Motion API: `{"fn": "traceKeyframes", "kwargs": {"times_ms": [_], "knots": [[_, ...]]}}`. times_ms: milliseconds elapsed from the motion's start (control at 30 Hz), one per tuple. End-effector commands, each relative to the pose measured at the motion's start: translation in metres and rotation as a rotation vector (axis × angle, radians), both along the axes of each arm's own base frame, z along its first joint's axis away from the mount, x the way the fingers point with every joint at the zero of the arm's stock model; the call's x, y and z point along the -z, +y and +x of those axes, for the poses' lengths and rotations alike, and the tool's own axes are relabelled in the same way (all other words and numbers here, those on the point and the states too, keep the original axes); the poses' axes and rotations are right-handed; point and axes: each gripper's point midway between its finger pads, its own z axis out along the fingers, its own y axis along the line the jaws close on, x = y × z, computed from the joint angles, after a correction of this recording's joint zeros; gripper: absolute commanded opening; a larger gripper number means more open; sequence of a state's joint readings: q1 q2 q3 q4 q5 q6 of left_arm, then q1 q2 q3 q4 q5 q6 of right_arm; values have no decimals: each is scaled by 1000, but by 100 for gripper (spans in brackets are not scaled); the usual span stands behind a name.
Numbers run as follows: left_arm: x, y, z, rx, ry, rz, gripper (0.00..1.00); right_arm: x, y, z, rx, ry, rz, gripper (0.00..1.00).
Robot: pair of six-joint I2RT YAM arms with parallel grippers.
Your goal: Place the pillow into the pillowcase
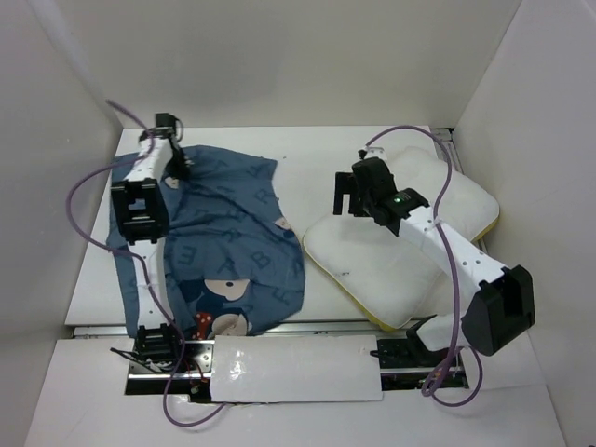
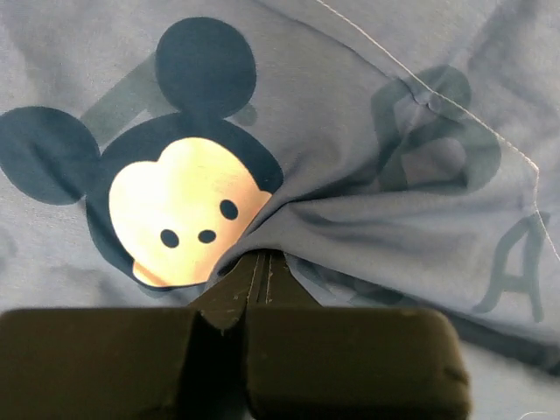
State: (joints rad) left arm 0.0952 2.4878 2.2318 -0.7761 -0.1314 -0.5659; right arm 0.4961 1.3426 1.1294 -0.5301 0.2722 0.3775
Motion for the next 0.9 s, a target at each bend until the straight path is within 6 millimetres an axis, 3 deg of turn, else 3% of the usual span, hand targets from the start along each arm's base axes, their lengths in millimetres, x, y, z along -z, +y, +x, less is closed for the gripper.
{"fn": "traceKeyframes", "kwargs": {"times_ms": [0, 33, 67, 100, 133, 233, 267, 300, 367, 400, 500, 700, 867], "knots": [[1, 53, -4, -233, -15, -77, 0, -30, 31, 18, -125, -93, 20, 100], [-5, 73, -7, -276, -30, -93, 0, -36, 50, 14, -191, -105, 20, 99], [-5, 80, -9, -301, -32, -98, 0, -30, 64, 13, -238, -90, 4, 97], [-11, 84, -9, -303, -45, -112, 0, -30, 76, 11, -278, -92, -8, 97], [-11, 84, -9, -303, -45, -112, 0, -25, 102, 5, -353, -81, -34, 96], [-21, 87, -8, -311, -62, -92, 0, -11, 139, -5, -447, -36, -59, 95], [-23, 87, -10, -312, -60, -92, 0, -15, 160, -11, -488, -37, -58, 95], [-28, 87, -10, -311, -69, -91, 0, 14, 164, -12, -486, 40, -113, 95], [-24, 88, -12, -316, -60, -84, 0, 33, 176, -18, -471, 99, -146, 95], [-24, 88, -12, -316, -59, -84, 0, 48, 178, -12, -441, 133, -170, 95], [-32, 93, -15, -330, -68, -55, 0, 78, 180, -24, -407, 234, -219, 95], [-37, 97, -15, -340, -75, -34, 0, 113, 187, -37, -435, 317, -212, 95], [-34, 100, -18, -337, -65, -39, 0, 131, 208, -58, -517, 343, -162, 94]]}}
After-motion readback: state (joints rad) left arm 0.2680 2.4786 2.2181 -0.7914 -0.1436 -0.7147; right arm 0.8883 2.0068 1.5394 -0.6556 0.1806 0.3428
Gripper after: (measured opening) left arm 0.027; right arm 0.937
